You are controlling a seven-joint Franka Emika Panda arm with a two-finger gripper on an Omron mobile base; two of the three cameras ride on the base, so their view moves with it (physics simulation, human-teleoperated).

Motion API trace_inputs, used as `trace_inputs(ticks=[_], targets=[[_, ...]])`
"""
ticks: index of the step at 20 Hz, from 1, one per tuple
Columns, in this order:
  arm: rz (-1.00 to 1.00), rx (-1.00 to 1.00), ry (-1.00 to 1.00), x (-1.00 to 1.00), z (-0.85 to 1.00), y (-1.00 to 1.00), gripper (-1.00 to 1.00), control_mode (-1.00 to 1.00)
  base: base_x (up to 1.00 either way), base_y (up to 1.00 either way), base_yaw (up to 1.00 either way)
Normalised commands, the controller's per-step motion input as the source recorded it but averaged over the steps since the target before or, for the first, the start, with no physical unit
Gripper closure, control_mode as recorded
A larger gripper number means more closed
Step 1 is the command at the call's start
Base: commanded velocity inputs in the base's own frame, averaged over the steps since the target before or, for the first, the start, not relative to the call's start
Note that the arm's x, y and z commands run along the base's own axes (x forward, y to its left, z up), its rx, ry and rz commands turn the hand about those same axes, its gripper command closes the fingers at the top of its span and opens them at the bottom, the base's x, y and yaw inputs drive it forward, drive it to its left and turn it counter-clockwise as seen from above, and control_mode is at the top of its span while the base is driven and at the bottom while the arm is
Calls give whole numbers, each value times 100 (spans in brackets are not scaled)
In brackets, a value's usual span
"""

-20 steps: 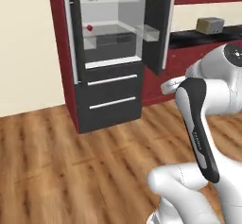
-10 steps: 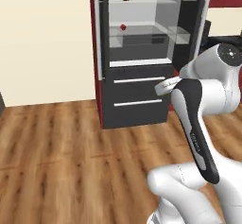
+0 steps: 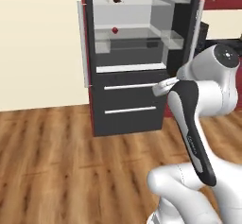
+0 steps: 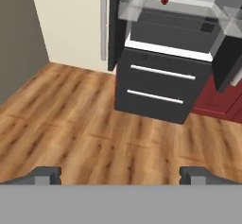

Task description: Open the fridge, remove the pear, bell pepper, and fish, and place them on any counter.

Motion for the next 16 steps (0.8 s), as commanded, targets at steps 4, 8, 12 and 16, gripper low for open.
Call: trace_inputs(ticks=[4,8,12,16], targets=[[0,0,0,0,0,0,-100,100,78,-71,-2],[0,0,0,0,0,0,-100,100,73,-45,-2],[0,0,0,0,0,0,-100,100,71,0,-2],[0,0,0,0,0,0,-100,100,83,1,-1]])
